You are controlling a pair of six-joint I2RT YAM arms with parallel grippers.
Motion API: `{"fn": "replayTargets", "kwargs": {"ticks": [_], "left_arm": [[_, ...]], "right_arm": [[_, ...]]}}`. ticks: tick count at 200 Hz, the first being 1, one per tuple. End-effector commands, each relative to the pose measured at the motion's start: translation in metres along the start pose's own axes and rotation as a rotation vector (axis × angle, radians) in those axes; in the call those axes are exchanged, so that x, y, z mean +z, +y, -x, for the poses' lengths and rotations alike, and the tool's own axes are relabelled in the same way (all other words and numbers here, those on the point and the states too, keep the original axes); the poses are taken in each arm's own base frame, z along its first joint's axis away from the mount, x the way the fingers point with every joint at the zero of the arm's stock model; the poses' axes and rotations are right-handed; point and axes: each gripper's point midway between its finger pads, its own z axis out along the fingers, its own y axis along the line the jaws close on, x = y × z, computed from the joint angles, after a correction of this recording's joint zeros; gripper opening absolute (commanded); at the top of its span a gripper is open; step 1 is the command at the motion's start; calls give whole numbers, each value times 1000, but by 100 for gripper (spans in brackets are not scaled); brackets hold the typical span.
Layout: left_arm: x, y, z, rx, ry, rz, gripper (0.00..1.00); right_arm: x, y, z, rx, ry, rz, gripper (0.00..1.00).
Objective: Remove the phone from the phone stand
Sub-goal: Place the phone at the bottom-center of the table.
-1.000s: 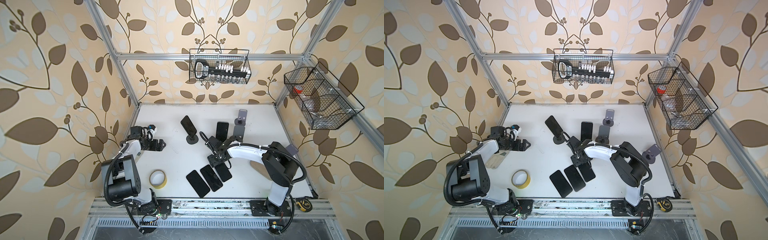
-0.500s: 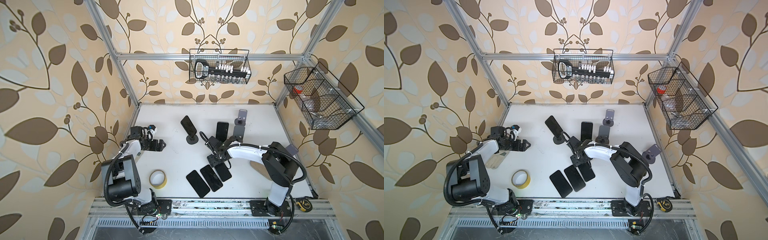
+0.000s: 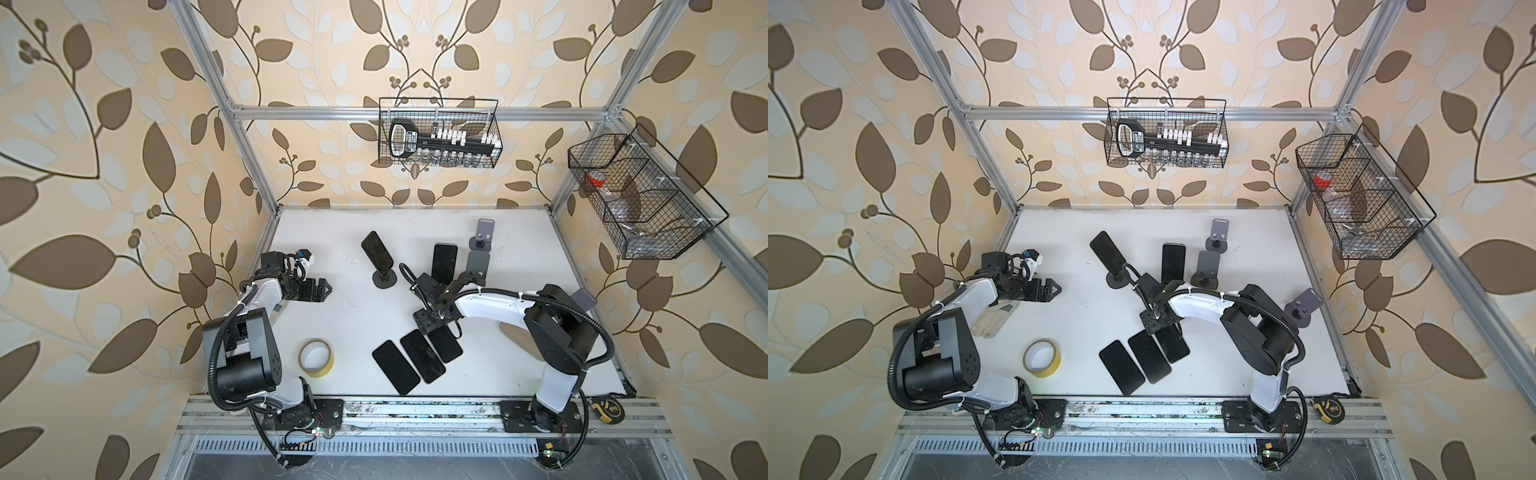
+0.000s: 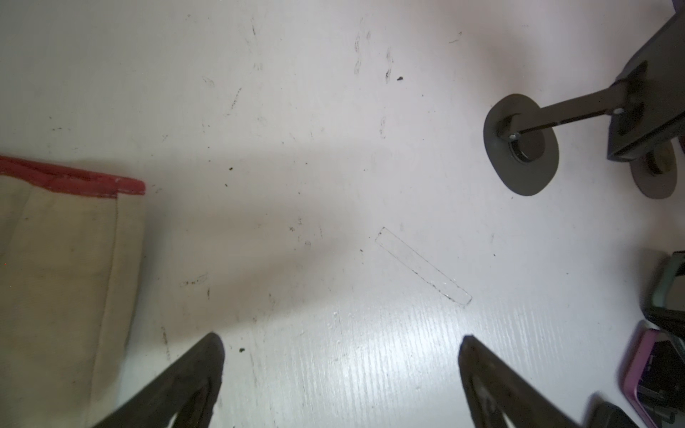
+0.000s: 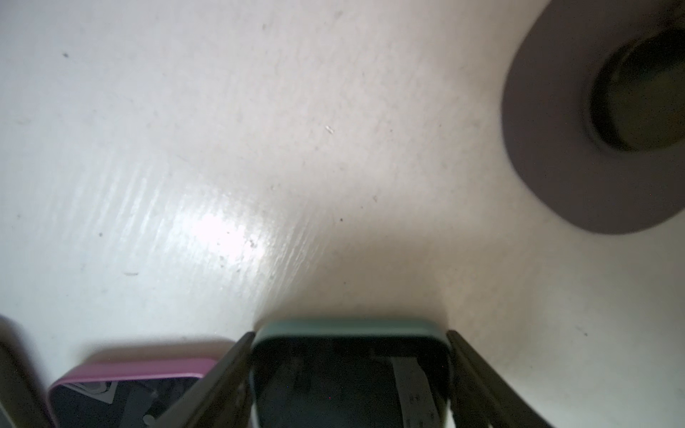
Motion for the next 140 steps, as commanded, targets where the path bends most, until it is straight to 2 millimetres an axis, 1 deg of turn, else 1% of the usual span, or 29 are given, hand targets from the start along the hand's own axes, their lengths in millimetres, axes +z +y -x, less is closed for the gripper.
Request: {"fn": "replayTargets", "kwargs": {"ticks": [1,56,90,109,140], "left_arm": [[-4,-4,11,22,-19,-24,99],[-3,-3,10,19,-15,-26,99],[-3,-3,10,19,-14,-26,99],[-3,-3,10,19,-14,-26,99],[-3,-4,11,20,-16,-27,99]], "right_arm": [[29,-19,-48,-38,155,-94,78],[26,-18,-45,-38,146,-91,78],[21,-15,-40,-38,129,-82,81],[16,-16,-34,-39,112,-88,82],[1,-14,-19,-26,63,-85,85]]}}
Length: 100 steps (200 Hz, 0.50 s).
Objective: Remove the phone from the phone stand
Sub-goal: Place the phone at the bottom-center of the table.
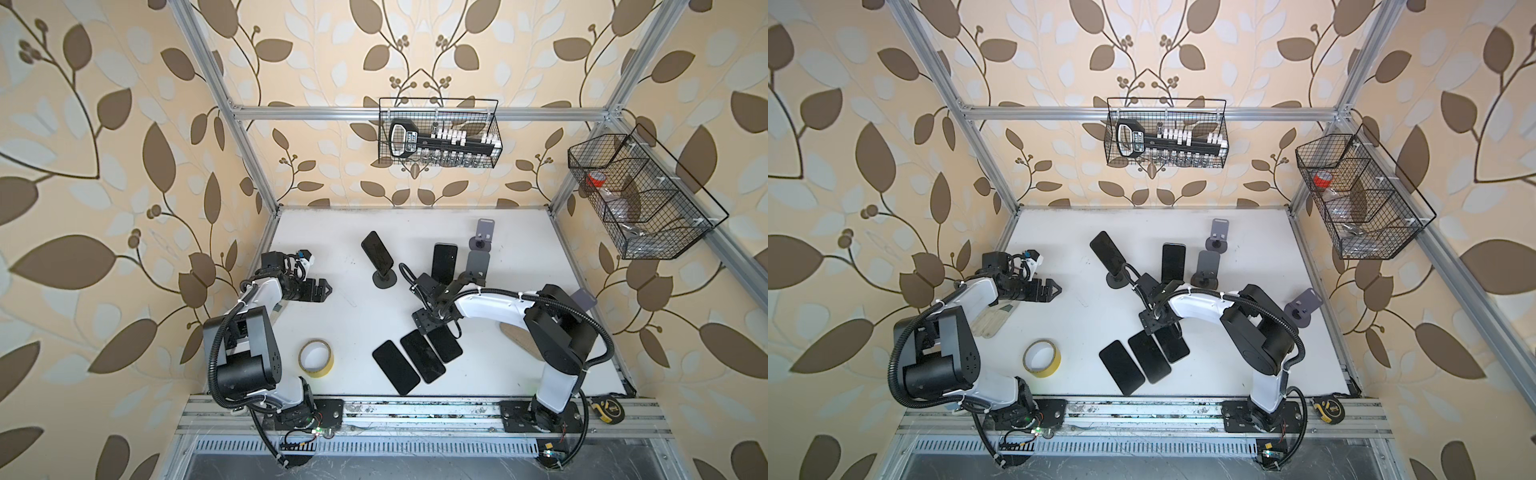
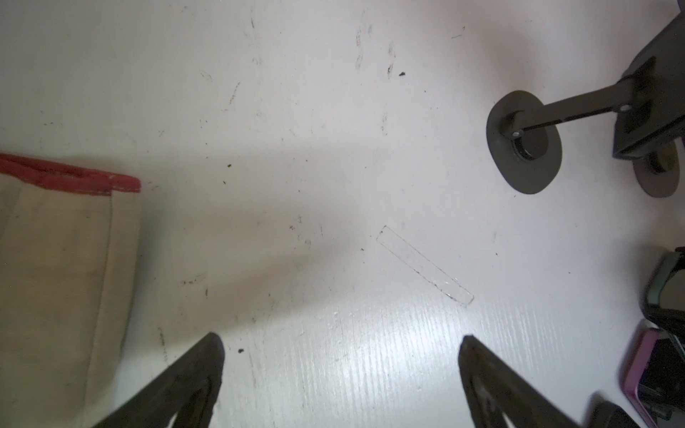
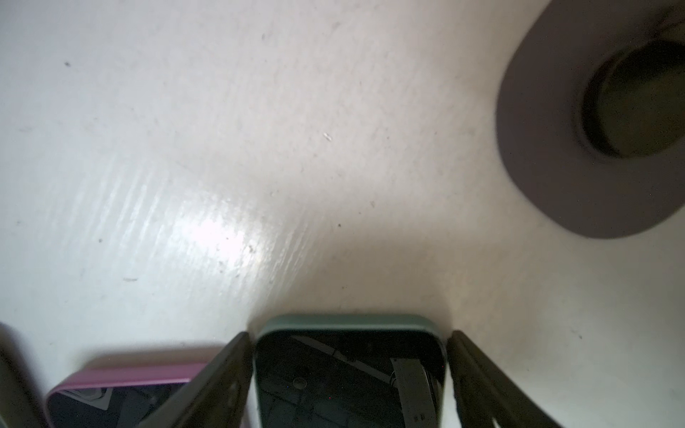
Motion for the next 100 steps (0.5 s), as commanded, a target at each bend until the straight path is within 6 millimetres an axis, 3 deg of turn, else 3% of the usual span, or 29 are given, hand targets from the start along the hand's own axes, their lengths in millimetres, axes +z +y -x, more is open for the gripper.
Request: {"fn": "replayTargets", "kwargs": {"ticks": [1,49,72,100], "left_arm": [[-5,-4,12,24,-24,-25,99],[-5,-5,11,25,-25,-26,99],[-6,-7,12,30,-26,-35,99],[-6,-11,10,41,-24,-55,99]], "right_arm": [[2,-13,-21,-26,74,-72,85],[-35,-12,4,-20,0,-100,92],[-64,-13,14,-9,-55,-113,97],[-115,-15,41,53,-197,-90,100]]}}
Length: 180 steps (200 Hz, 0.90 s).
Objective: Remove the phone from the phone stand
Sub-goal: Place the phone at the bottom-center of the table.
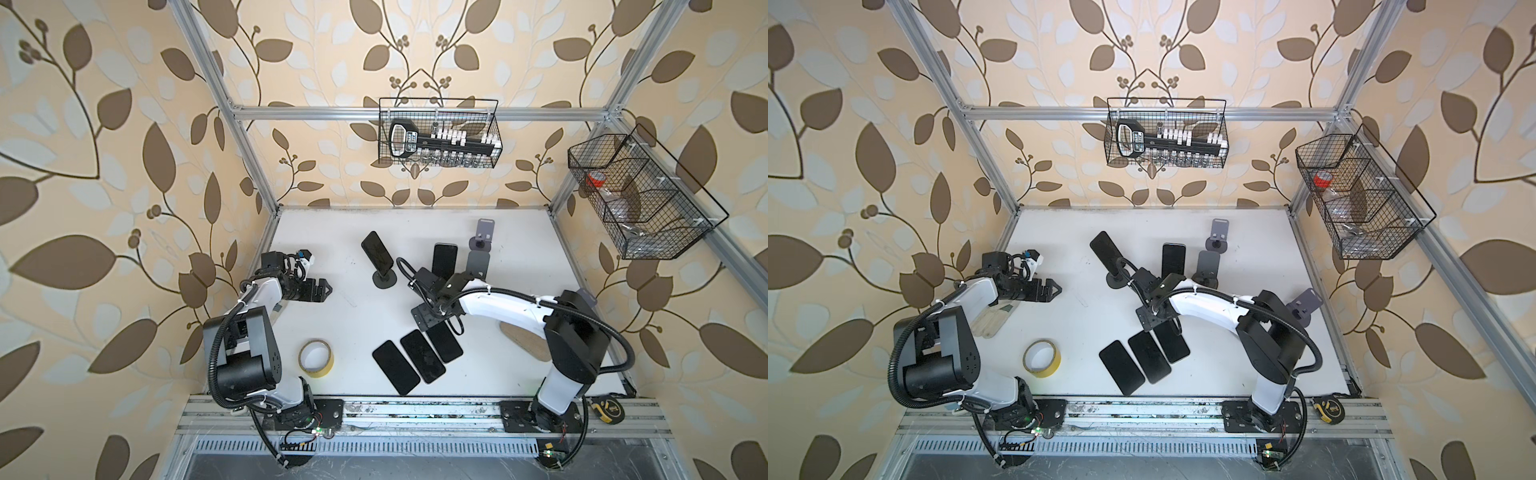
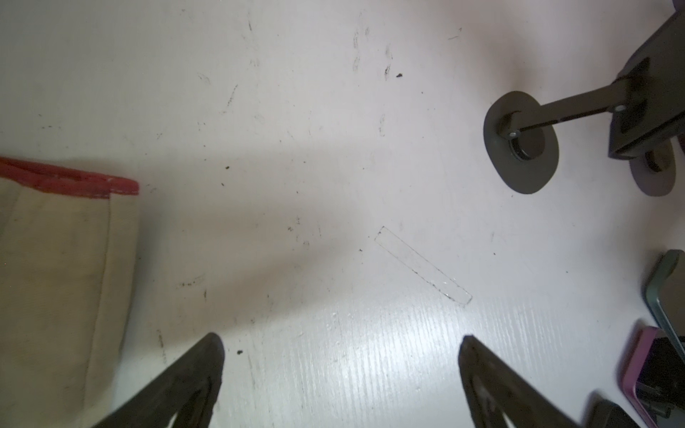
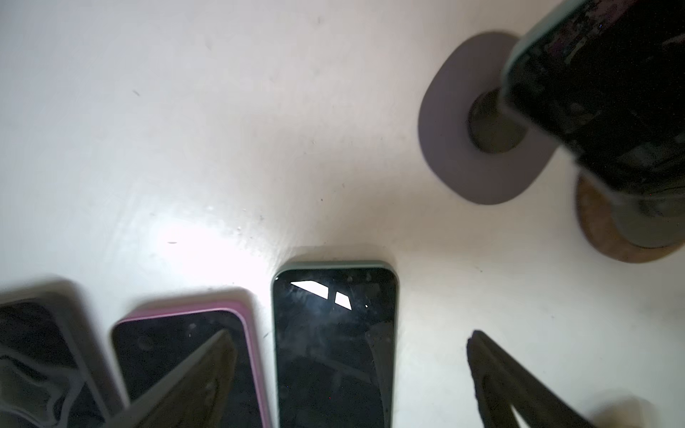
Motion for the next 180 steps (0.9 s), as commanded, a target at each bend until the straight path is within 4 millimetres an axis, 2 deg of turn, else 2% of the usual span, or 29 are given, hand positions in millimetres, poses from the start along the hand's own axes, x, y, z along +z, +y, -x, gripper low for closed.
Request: {"fn": "replayTargets", "kwargs": {"ticks": [1,20,43,76,110,131,149,180], "left_arm": [[-6,-9,10,37,-24,-47,99],[-7,-10,10,39,-25,-50,99],[-7,-11,10,41,-26,-55,99],[-7,-11,10,42,-26,-58,99],[-7,-13,10,46,-26,-64,99],[-7,-13,10,46,-27,-63,99],[-7,-12,11,46,-28,-62,99],[-6,-11,10,42,-24,-59,99]], "right_arm": [[-49,-14,23,56,-118,-22,100],[-79,-26,39,115,-232,-23,100],[-113,-60,54,203,-394,-70,100],[-127,-129,45,455,-550,-134,100],[-109,-188,27,665,-559,-48,100],[-100,-209,23,653,-522,-82,100],[-91,-212,24,616,-477,-109,100],[-71,-204,35,594,-423,-66,100]]}}
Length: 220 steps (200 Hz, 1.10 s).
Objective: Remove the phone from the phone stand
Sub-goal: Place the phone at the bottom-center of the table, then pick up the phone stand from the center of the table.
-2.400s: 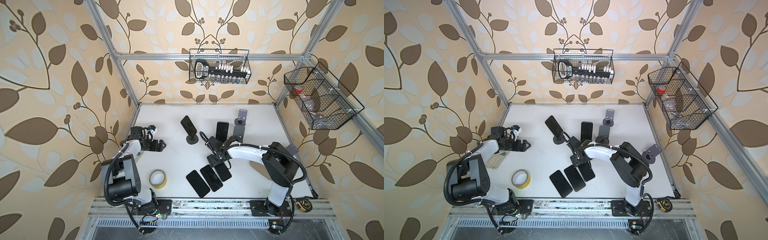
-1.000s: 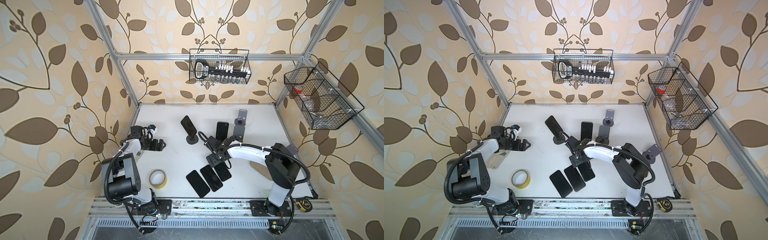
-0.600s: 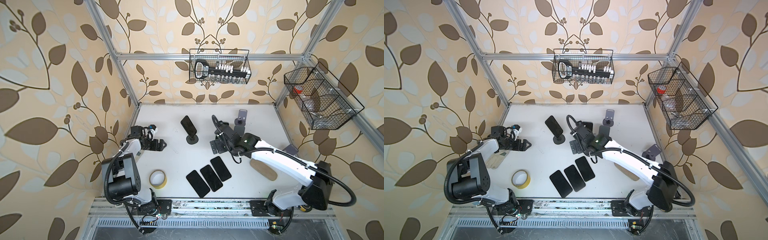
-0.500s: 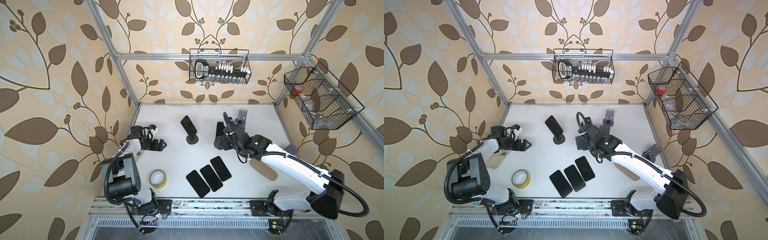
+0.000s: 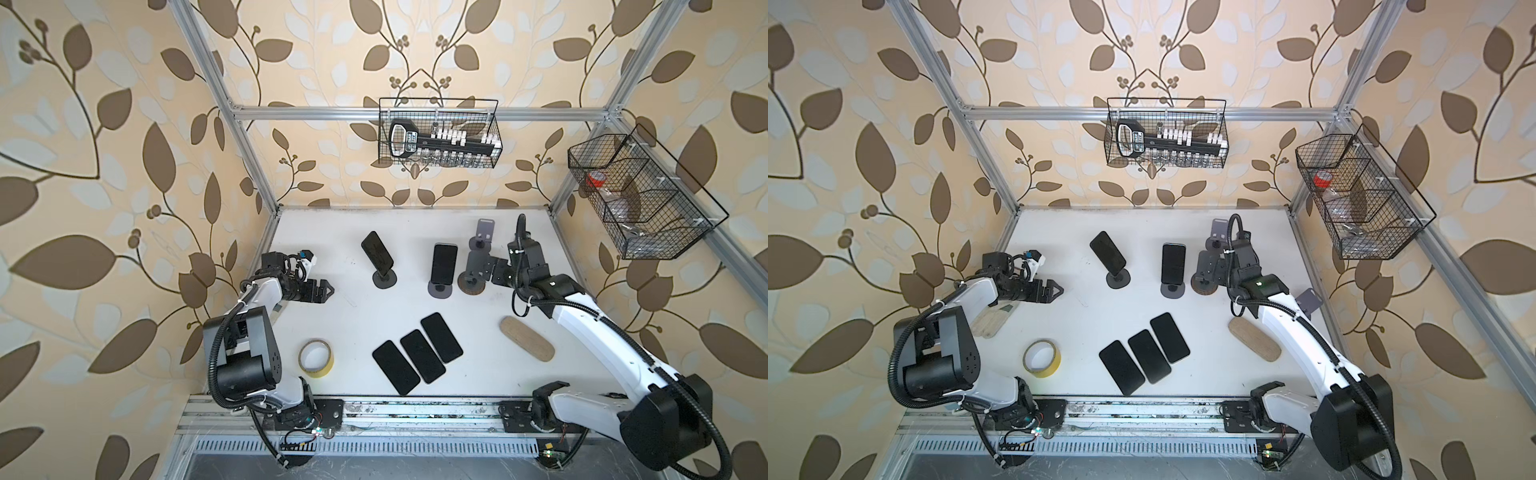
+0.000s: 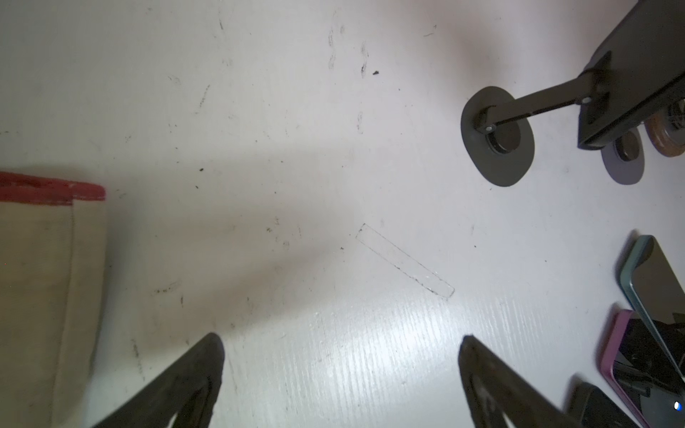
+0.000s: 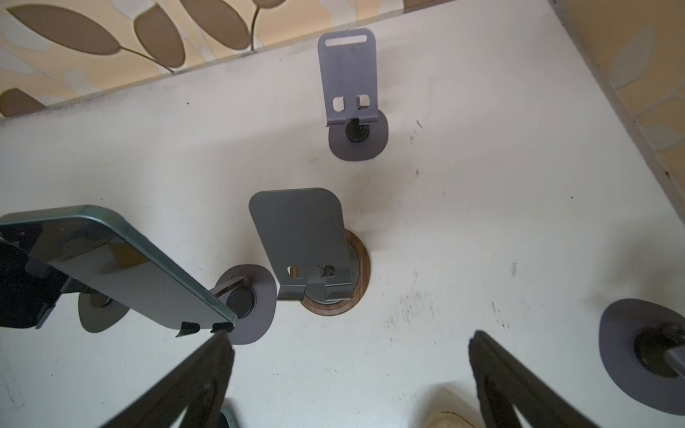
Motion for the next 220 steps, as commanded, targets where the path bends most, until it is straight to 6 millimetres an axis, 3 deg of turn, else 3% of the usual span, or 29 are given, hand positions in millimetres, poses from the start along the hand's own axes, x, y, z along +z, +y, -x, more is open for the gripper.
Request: {"fn": "replayTargets", "kwargs": {"ticks": [1,90,148,181,220], "left_arm": [[-6,-3,12,27,-25,-14,99],[-6,-5,12,30,-22,-25,99],[-6,-5,12,31,-22,-29,99],[-7,-6,13,39,-30,-30,99],[-7,-6,13,38,-29,-30,99]], "right_arm": [[8,17,5,-29,22,63,100],[53,42,-2,-57,135,59,100],[85,27,-20,-40,205,-40,98],[97,30,-31,-58,243,-45,92],[106,33,-30,-63,248,-50,86]]}}
